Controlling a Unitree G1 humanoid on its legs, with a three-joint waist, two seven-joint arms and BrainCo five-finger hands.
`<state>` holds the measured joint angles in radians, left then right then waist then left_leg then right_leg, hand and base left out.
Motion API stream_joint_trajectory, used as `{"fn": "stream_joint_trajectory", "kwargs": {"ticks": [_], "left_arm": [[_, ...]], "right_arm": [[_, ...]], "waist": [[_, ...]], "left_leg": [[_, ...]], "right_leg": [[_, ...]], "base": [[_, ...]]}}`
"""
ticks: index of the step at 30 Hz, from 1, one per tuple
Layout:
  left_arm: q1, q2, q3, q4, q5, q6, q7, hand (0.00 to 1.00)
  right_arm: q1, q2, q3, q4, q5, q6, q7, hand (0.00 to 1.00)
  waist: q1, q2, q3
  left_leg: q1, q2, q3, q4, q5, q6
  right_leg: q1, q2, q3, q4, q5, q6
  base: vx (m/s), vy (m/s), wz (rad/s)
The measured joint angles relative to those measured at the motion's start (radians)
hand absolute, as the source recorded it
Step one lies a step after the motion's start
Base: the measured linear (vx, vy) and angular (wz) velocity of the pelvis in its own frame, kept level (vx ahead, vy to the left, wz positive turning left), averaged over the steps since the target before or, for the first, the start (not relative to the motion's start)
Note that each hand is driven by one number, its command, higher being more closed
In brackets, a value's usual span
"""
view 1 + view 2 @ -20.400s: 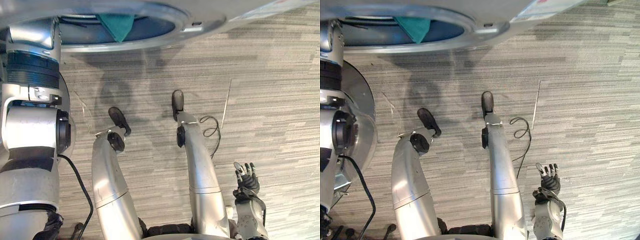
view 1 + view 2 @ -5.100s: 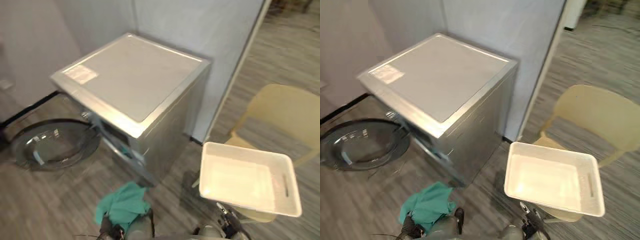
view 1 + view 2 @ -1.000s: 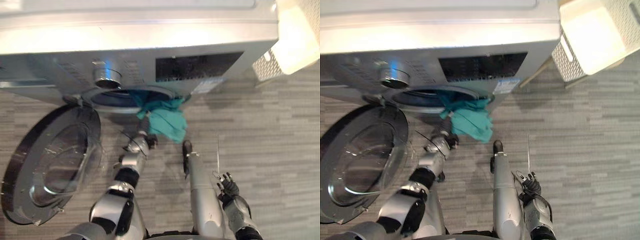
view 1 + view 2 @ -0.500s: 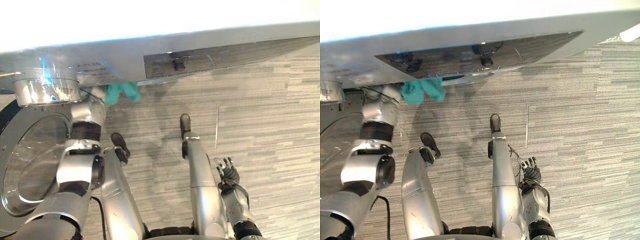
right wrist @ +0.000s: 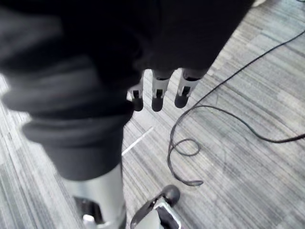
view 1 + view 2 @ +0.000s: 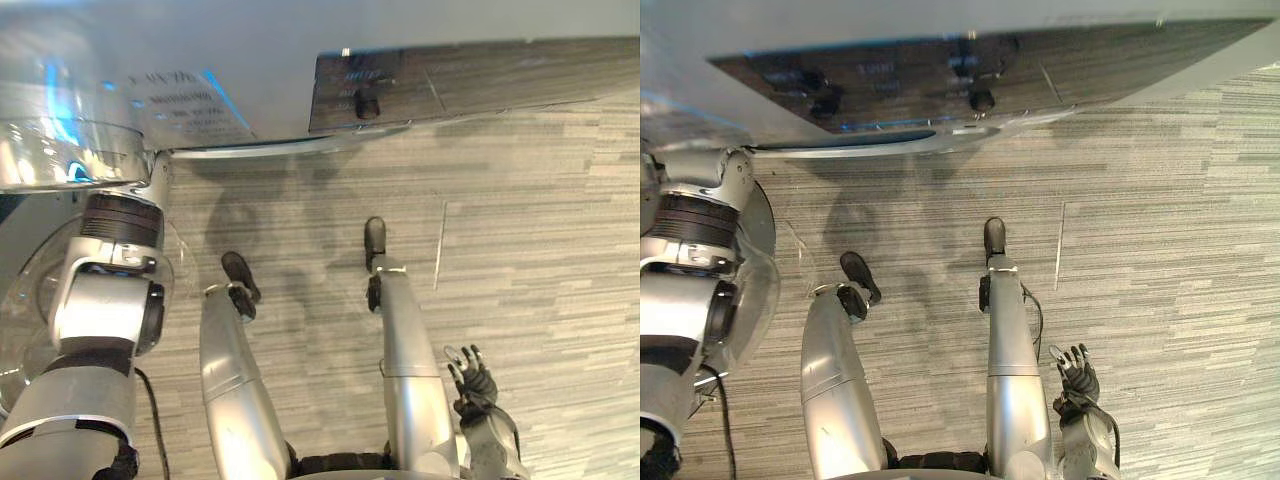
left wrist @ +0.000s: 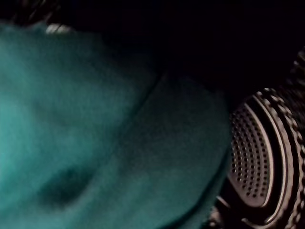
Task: Pick up the laundry basket with both hands and put the clothes into the washing machine.
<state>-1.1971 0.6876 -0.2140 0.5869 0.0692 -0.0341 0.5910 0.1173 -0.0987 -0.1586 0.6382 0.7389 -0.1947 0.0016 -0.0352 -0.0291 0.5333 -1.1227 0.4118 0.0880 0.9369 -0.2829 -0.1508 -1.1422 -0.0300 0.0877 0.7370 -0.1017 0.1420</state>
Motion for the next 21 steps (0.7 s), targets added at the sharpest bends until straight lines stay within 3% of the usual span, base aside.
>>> {"fn": "stream_joint_trajectory", "kwargs": {"ticks": [5,8,14,17,21], "left_arm": [[-0.001,0.020,-0.042,0.000,0.276,0.038,-0.004,0.00],[-0.005,0.028,-0.063,0.004,0.362,0.051,-0.029,0.00],[-0.066,0.028,-0.064,0.082,0.390,0.061,-0.068,0.00],[-0.117,0.028,-0.054,0.132,0.411,0.106,-0.086,0.00],[-0.157,0.028,0.017,0.181,0.409,0.115,-0.123,0.00]], "right_arm": [[0.000,-0.011,0.043,0.004,0.046,-0.023,0.004,0.00],[0.000,-0.027,0.061,0.018,0.058,-0.027,0.004,0.00],[0.000,-0.029,0.068,0.028,0.077,-0.033,0.004,0.00],[0.000,-0.027,0.099,0.030,0.077,-0.034,0.004,0.00],[0.000,-0.026,0.110,0.031,0.075,-0.029,0.003,0.00]], "waist": [[-0.003,0.000,0.001],[-0.003,0.000,0.001],[-0.002,0.000,0.001],[-0.002,0.000,0.001],[-0.008,-0.002,0.002]], "left_leg": [[0.000,-0.002,0.000,-0.002,0.000,0.000],[0.000,-0.002,0.001,-0.006,0.001,0.001],[-0.018,0.000,0.004,-0.021,0.013,0.013],[-0.039,0.003,0.004,-0.019,0.023,0.015],[-0.063,0.005,-0.003,-0.021,0.036,0.015]], "right_leg": [[0.000,-0.002,0.000,0.000,0.000,0.000],[-0.001,-0.001,0.000,-0.006,0.005,-0.001],[-0.011,0.001,-0.001,-0.027,0.027,-0.003],[-0.031,0.004,-0.001,-0.032,0.042,-0.004],[-0.050,0.010,-0.001,-0.041,0.060,-0.008]], "base": [[0.03,0.057,0.01],[0.02,0.046,-0.01],[0.01,0.051,-0.02],[-0.01,0.046,-0.04],[-0.02,0.041,-0.03]]}}
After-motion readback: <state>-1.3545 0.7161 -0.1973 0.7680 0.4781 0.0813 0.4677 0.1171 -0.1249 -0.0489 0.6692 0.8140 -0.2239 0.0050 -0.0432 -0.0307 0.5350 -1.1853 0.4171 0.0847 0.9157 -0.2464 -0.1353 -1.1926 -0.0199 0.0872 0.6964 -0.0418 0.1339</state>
